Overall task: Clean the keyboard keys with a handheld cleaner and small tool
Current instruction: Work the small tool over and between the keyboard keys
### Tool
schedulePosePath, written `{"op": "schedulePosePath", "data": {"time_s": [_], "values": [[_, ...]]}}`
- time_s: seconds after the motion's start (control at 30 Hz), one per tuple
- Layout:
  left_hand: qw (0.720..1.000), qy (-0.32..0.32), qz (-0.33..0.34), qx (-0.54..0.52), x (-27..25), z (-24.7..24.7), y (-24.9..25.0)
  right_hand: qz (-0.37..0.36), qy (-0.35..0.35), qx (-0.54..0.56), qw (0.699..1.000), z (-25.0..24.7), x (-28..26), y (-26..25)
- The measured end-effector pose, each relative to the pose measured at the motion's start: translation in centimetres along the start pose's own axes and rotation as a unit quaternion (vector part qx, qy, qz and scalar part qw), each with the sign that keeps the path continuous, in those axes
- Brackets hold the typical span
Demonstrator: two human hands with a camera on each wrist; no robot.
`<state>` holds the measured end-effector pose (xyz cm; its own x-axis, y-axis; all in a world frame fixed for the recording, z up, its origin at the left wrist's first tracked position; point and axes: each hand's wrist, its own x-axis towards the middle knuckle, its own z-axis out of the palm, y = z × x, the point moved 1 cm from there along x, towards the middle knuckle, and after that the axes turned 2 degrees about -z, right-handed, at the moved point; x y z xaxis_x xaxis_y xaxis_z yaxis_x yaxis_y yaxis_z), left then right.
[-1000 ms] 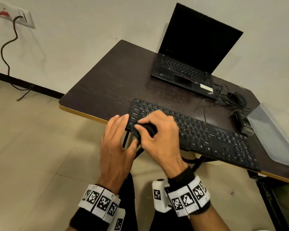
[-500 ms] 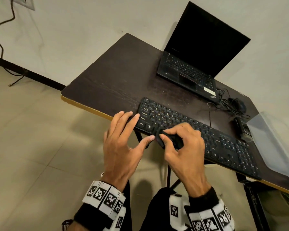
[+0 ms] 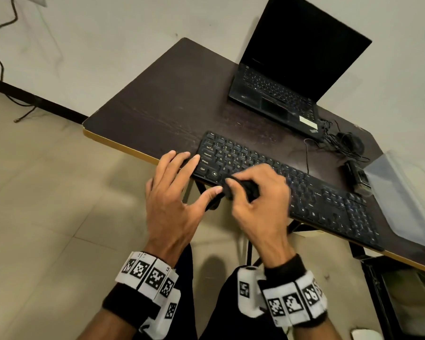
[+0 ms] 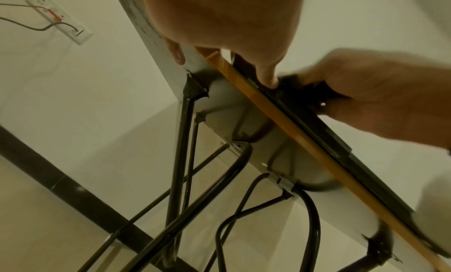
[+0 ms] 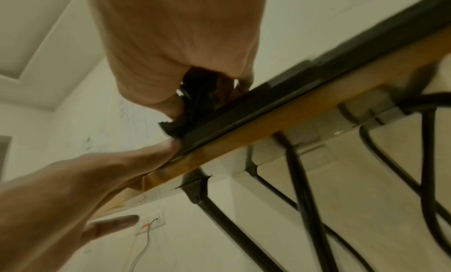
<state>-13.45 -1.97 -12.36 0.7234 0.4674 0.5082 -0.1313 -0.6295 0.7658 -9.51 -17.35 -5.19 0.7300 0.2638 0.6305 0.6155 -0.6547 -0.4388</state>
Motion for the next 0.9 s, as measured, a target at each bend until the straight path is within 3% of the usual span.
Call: {"op": "schedulePosePath", "data": {"time_s": [0.17, 0.3, 0.5, 0.6, 0.73, 0.9], "values": [[1.000, -0.007, 0.004, 0.018, 0.1, -0.1, -0.2, 0.002, -0.025, 0.010, 1.000, 0.8, 0.6, -0.3], [1.000, 0.006, 0.004, -0.007, 0.2, 0.2, -0.1, 0.046, 0.008, 0.002, 0.999, -0.3, 0.1, 0.7], [1.000, 0.004, -0.002, -0.025, 0.0, 0.0, -0.3, 0.004, -0.009, 0.013, 1.000, 4.2, 1.6, -3.6], [1.000, 0.005, -0.007, -0.024, 0.1, -0.1, -0.2, -0.006, -0.041, 0.004, 0.999, 3.5, 1.6, -2.8], [1.000, 0.004, -0.011, -0.023, 0.1, 0.0, 0.0, 0.017, -0.018, 0.017, 1.000, 1.6, 1.7, -0.8], [0.999, 0.005, 0.000, -0.035, -0.1, 0.0, -0.4, -0.031, -0.045, 0.027, 0.998, 4.6, 2.1, -4.2]]}}
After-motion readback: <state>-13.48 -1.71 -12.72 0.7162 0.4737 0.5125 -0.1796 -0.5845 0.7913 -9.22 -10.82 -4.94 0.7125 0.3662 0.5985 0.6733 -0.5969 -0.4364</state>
